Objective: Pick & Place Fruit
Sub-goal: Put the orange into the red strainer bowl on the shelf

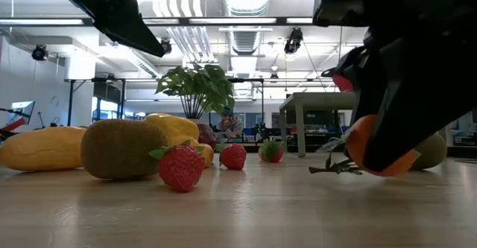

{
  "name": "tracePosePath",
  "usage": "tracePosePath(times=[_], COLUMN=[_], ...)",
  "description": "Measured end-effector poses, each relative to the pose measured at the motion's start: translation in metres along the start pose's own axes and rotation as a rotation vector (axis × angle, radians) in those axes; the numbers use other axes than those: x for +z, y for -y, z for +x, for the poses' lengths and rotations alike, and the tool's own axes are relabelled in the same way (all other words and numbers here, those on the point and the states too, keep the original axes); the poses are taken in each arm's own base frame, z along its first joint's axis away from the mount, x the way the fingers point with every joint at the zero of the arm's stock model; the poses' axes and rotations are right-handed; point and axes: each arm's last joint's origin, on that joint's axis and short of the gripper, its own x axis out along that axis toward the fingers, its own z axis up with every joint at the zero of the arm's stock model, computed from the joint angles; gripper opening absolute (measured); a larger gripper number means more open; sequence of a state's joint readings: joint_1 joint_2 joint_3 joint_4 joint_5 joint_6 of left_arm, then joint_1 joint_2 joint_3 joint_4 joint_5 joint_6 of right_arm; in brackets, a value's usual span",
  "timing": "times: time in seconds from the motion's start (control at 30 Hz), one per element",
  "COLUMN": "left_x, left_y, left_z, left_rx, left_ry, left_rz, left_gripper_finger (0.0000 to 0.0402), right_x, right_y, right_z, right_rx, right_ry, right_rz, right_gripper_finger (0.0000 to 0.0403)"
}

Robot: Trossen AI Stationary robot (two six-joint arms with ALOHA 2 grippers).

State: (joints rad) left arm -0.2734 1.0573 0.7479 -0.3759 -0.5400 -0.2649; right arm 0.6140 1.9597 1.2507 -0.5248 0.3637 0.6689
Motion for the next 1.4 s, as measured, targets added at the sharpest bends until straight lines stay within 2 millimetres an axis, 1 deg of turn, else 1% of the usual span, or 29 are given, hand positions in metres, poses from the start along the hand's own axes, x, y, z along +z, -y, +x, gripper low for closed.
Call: tracePosePath(times=[0.17, 0.23, 0.37, 0.5, 0.73, 0.93, 1.07, 1.2, 1.3, 1.4], left_x=[0.000, 0.000, 0.000, 0.000, 0.000, 0.000, 0.000, 0.000, 0.000, 0.000], left_y=[0.000, 0.000, 0.000, 0.000, 0.000, 0.000, 0.000, 0.000, 0.000, 0.000], left_z=[0.000, 0.000, 0.000, 0.000, 0.000, 0.000, 0.000, 0.000, 0.000, 0.000], left_rx=[0.000, 0.000, -0.001, 0.001, 0.000, 0.000, 0.000, 0.000, 0.000, 0.000], left_ry=[0.000, 0.000, 0.000, -0.003, -0.001, 0.000, 0.000, 0.000, 0.000, 0.000], left_rz=[0.000, 0.000, 0.001, 0.002, 0.001, 0.000, 0.000, 0.000, 0.000, 0.000], left_gripper_finger=[0.0147, 0.0147, 0.0147, 0.0147, 0.0147, 0.0147, 0.0147, 0.0147, 0.0147, 0.0147], right_x=[0.003, 0.006, 0.014, 0.023, 0.040, 0.048, 0.045, 0.037, 0.029, 0.020], right_y=[0.005, 0.010, 0.029, 0.056, 0.119, 0.183, 0.227, 0.268, 0.294, 0.315], right_z=[-0.009, -0.018, -0.042, -0.067, -0.114, -0.156, -0.182, -0.201, -0.214, -0.222], right_rx=[-0.010, -0.023, -0.104, -0.178, -0.290, -0.347, -0.415, -0.495, -0.563, -0.628], right_ry=[-0.010, -0.015, -0.022, -0.015, 0.069, 0.164, 0.228, 0.266, 0.281, 0.282], right_rz=[-0.023, -0.032, -0.040, -0.016, 0.080, 0.218, 0.330, 0.461, 0.538, 0.610], right_gripper_finger=[0.0171, 0.0173, 0.0167, 0.0158, 0.0172, 0.0165, 0.0159, 0.0168, 0.0173, 0.0170])
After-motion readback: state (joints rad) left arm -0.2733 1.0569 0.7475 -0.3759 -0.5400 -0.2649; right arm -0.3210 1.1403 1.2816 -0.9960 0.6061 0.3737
